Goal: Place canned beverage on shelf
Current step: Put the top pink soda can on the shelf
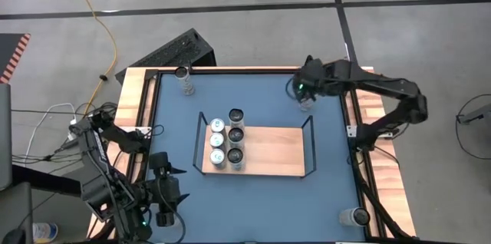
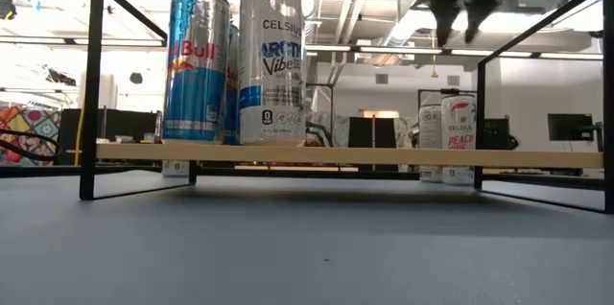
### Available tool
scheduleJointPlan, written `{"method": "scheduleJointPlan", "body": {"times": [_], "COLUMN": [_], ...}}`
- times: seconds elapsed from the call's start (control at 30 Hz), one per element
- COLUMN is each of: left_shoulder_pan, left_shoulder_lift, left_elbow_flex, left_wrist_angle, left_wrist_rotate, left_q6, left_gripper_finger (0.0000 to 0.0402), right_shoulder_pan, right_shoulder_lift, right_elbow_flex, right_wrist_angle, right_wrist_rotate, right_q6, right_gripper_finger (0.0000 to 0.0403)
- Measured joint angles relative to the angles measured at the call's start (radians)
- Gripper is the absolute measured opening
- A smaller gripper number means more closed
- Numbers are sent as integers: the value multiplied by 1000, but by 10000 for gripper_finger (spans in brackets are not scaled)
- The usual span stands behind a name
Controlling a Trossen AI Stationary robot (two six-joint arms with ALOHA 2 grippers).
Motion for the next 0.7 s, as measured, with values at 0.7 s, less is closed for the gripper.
{"method": "scheduleJointPlan", "body": {"times": [0.7], "left_shoulder_pan": [0], "left_shoulder_lift": [0], "left_elbow_flex": [0], "left_wrist_angle": [-5], "left_wrist_rotate": [1], "left_q6": [14], "left_gripper_finger": [286], "right_shoulder_pan": [-209], "right_shoulder_lift": [20], "right_elbow_flex": [-239], "right_wrist_angle": [317], "right_wrist_rotate": [-181], "right_q6": [-170], "right_gripper_finger": [283]}}
